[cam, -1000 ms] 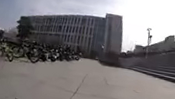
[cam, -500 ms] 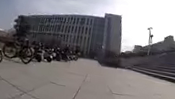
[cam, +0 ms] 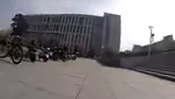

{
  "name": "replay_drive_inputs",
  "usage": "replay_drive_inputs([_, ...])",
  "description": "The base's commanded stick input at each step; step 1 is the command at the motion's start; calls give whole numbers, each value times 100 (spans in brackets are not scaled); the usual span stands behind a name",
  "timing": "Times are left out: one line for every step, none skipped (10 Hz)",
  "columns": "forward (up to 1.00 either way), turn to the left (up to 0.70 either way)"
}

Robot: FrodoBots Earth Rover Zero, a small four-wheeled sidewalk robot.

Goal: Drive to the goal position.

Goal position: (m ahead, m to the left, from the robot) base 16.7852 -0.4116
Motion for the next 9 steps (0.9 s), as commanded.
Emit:
replay_drive_inputs([100,0])
replay_drive_inputs([100,0])
replay_drive_inputs([100,0])
replay_drive_inputs([100,0])
replay_drive_inputs([100,0])
replay_drive_inputs([100,0])
replay_drive_inputs([100,0])
replay_drive_inputs([100,0])
replay_drive_inputs([100,0])
